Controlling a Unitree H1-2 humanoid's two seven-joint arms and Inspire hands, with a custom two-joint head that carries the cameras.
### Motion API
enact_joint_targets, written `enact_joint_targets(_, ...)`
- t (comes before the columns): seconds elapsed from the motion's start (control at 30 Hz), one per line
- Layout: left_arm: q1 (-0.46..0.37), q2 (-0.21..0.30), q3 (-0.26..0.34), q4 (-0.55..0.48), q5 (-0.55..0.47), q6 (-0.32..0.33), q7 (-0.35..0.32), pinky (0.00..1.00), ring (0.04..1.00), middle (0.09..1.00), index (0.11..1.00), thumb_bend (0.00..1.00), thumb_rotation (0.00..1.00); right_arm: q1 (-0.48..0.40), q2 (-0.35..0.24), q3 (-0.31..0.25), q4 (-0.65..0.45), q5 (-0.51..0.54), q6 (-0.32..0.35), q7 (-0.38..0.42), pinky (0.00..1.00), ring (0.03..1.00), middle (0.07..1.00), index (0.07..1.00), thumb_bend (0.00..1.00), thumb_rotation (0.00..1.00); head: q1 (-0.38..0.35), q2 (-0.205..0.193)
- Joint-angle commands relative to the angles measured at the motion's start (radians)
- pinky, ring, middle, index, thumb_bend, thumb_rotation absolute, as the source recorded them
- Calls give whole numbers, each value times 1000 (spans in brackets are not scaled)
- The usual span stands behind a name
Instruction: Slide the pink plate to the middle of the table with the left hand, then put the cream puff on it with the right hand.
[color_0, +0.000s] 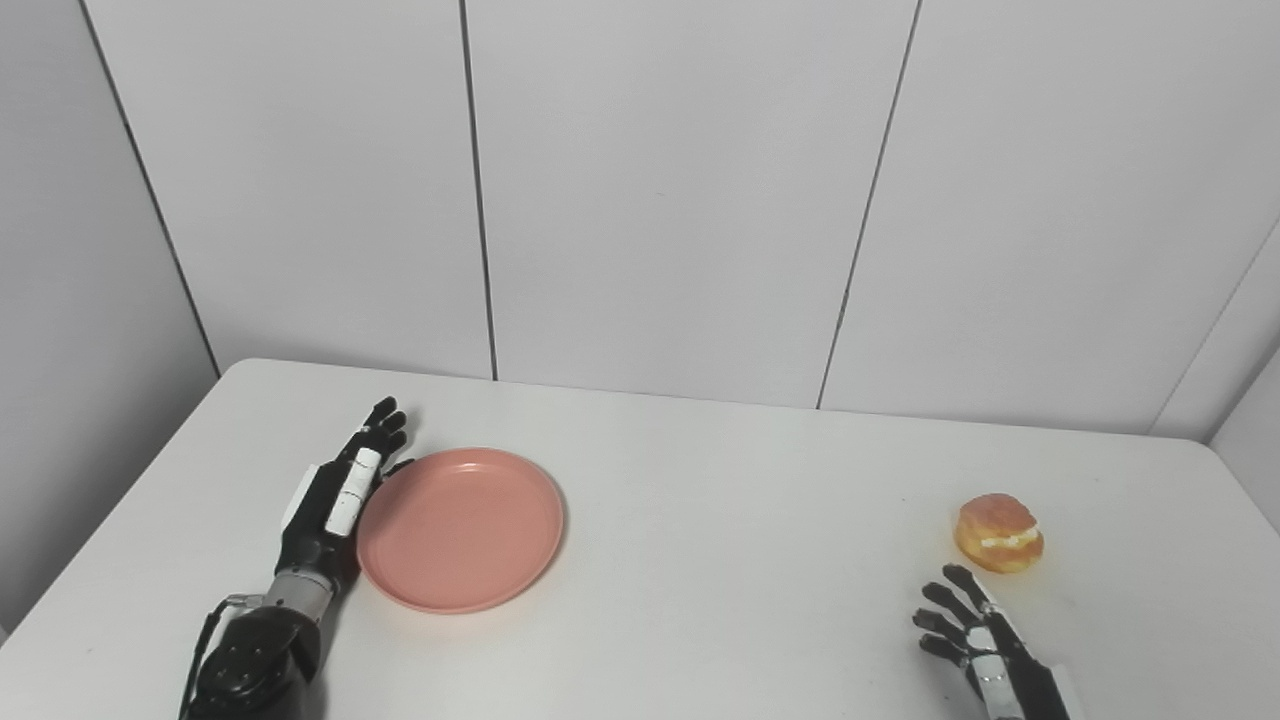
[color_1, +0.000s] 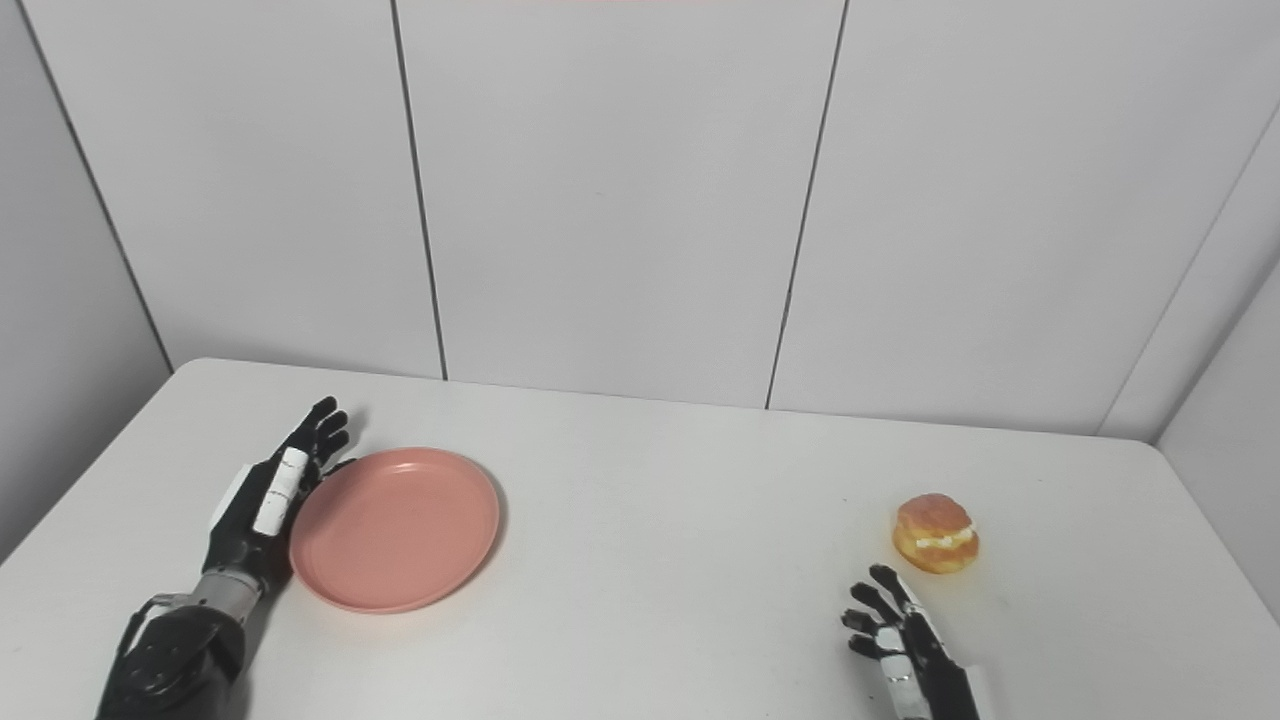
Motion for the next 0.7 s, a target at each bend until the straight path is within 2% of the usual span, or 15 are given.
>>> enact_joint_targets(0.0,-5,-56,-30,44,0,-22,-27,840,975,971,927,967,850,25,22,43,8,-7,85,42,738,789,839,890,799,1000,0,1)
enact_joint_targets(0.07,-12,-64,-36,54,3,-26,-25,800,969,958,926,973,853,24,23,47,5,-15,86,40,724,784,835,889,802,1000,-1,3)
enact_joint_targets(0.27,-25,-83,-49,65,2,-25,-21,829,963,957,923,974,856,26,26,54,-8,-32,94,34,713,781,835,886,791,1000,-4,12)
enact_joint_targets(0.43,-28,-104,-56,65,16,-25,-6,779,938,941,920,969,856,27,29,58,-10,-37,97,34,721,783,835,880,793,1000,-7,8)
enact_joint_targets(0.67,-19,-127,-66,32,39,7,14,753,933,943,910,983,874,28,30,61,-15,-60,102,32,715,778,834,878,787,1000,-9,11)
